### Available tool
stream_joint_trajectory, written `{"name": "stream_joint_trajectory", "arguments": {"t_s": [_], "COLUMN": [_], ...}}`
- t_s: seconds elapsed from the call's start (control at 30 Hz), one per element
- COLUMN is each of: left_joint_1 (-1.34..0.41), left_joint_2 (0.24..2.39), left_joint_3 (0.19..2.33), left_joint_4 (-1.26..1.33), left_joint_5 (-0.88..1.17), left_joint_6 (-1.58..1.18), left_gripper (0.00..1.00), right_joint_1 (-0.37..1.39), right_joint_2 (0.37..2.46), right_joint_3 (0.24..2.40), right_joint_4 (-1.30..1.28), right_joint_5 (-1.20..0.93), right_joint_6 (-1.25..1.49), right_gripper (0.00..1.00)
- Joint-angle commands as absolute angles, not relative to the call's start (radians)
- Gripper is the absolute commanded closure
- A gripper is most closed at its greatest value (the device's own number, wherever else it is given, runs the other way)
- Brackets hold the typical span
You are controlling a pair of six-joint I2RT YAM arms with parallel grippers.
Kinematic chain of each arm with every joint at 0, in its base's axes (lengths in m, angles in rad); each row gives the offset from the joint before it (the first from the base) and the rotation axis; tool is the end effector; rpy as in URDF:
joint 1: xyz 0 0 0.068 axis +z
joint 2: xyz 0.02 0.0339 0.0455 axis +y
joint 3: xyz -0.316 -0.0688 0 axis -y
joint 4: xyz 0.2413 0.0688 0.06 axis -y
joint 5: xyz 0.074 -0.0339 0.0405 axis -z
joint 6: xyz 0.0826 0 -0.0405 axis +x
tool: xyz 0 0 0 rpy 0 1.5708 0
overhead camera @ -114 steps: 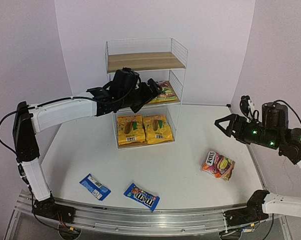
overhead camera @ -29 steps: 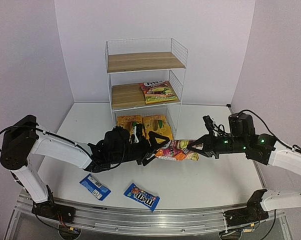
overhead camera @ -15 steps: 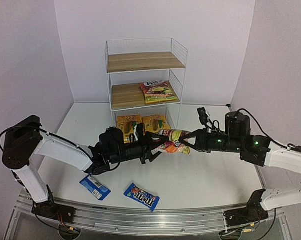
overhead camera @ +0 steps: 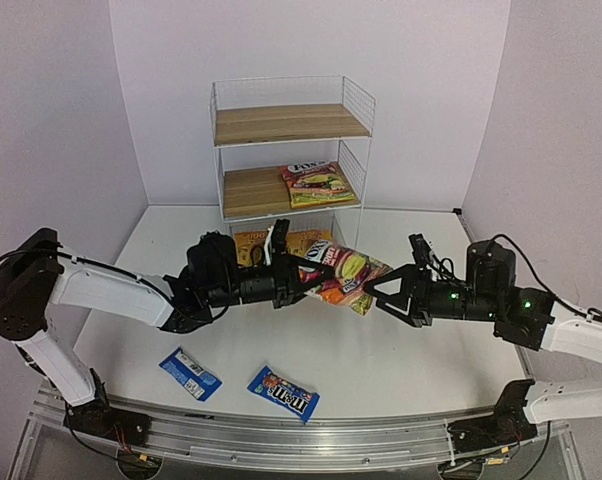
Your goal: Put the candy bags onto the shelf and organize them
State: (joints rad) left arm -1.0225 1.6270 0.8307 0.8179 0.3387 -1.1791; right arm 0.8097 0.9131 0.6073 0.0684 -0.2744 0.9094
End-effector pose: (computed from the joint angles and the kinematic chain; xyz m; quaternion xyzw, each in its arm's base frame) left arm 0.1857 -0.3567 0.3018 0.0662 0.6967 -0.6815 0.2139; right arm 0.1384 0.1778 0.3121 -0.0457 0.7817 0.5342 0.3185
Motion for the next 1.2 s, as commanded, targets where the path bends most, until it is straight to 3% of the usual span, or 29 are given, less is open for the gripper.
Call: {"name": "stream_joint_trajectory", "arguments": {"t_s": [0.0, 0.33, 0.57, 0.97, 1.17], "left_joint_1": [-1.015, -1.016, -1.017, -1.017, -1.018], "left_joint_2": [1.48, 1.411, 1.353, 1.312, 1.32], "left_joint_3": [0.969, 0.988, 0.981, 0.972, 0.986], "left_joint_4": [0.643, 0.535, 0.483, 0.478, 0.44], "left_joint_5": [0.447, 0.463, 0.456, 0.502, 0.501], "left_joint_6": [-0.792, -0.613, -0.518, -0.515, -0.512], "left_gripper": [1.0, 1.0, 1.0, 1.0, 1.0], "right_joint_1": [0.813, 0.815, 0.815, 0.829, 0.841], "right_joint_2": [0.907, 1.014, 1.039, 1.138, 1.167], "right_joint_3": [0.608, 0.534, 0.56, 0.62, 0.64], "right_joint_4": [0.135, 0.782, 0.806, 0.83, 0.866], "right_joint_5": [-0.349, -0.55, -0.452, -0.481, -0.503], "right_joint_6": [1.028, 1.114, 1.116, 1.096, 1.095], "right_gripper": [0.1, 0.09, 0.16, 0.25, 0.37]}}
